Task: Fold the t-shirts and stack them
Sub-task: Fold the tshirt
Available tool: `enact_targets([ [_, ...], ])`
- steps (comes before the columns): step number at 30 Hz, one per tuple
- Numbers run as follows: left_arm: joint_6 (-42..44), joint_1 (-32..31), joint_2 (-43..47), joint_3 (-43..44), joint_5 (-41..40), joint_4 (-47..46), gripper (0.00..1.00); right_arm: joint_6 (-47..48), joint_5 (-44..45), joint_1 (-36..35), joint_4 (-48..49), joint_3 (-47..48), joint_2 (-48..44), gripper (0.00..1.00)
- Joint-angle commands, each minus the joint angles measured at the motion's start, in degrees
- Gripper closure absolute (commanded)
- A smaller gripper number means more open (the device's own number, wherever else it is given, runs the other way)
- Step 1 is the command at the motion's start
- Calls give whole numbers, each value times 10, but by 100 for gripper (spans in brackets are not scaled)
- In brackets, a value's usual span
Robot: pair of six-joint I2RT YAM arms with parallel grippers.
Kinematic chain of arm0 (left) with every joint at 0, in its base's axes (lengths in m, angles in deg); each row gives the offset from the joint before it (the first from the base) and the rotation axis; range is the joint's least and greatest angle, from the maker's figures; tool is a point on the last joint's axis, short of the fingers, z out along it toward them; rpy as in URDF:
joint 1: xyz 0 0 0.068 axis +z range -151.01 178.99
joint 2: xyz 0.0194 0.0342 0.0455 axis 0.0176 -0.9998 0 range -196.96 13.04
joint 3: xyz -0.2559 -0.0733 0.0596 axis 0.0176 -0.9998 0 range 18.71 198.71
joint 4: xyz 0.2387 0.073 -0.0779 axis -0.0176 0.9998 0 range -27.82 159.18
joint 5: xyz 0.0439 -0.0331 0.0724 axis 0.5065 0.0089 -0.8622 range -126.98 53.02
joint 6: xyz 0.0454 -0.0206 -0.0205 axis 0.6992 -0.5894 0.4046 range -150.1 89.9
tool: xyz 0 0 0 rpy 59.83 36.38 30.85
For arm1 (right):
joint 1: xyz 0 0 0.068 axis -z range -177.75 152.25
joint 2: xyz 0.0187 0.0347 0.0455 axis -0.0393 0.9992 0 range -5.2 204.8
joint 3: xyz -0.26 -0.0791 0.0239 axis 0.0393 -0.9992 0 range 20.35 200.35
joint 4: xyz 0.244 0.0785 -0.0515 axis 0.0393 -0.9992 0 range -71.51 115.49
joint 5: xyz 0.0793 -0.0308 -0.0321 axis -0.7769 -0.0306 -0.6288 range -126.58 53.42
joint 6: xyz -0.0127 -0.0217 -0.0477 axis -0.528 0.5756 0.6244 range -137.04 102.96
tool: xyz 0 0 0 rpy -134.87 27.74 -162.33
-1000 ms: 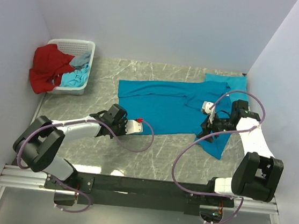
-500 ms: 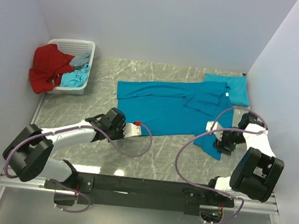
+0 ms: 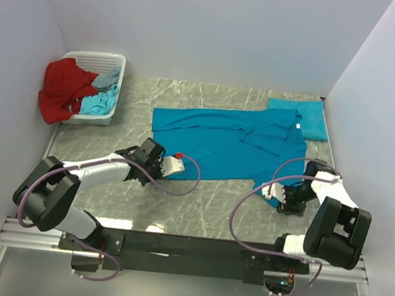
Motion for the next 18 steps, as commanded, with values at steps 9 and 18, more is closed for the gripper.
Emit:
enact_targets([
  [9, -28, 9, -2, 31, 3, 23, 100, 13, 37, -46, 22, -47, -19, 51],
  [18, -27, 8, 13, 27, 6, 17, 100, -30, 13, -46, 16, -18, -34, 74],
])
